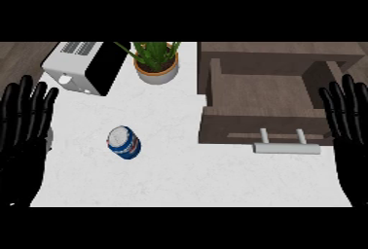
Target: Pick up the can, place it into the drawer and close the drawer
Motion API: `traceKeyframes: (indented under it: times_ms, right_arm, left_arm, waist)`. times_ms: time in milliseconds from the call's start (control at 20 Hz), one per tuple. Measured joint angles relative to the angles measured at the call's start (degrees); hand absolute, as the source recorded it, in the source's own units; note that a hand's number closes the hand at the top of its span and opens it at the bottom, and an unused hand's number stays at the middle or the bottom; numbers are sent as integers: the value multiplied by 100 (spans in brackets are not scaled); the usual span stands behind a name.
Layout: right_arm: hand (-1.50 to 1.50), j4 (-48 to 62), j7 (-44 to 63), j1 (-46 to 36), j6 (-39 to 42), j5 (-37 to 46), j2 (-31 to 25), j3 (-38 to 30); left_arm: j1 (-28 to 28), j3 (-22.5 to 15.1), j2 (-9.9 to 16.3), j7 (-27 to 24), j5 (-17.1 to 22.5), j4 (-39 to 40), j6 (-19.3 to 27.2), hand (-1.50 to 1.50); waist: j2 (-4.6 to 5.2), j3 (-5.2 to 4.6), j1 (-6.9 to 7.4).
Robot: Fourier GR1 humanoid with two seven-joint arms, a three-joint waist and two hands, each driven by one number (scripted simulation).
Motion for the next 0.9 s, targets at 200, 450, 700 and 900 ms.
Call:
traceKeyframes:
  times_ms: [200,450,700,900]
  right_arm:
    - [-150,-38,-24,76,94,-59,14,-34]
    - [-150,171,345,406,-210,-30,165,-275]
    - [-150,98,800,726,-363,-147,115,-654]
    - [-150,-67,715,1221,-136,-438,53,-949]
  left_arm:
    - [89,-53,-57,-87,35,-19,-100,-150]
    - [259,-166,-5,647,-125,218,-46,-150]
    - [628,-198,87,1546,-148,-142,-10,-150]
    - [772,-112,174,2098,-61,-611,-51,-150]
  waist:
    - [43,69,-53]
    - [77,102,-98]
    - [65,109,-90]
    - [63,111,-97]
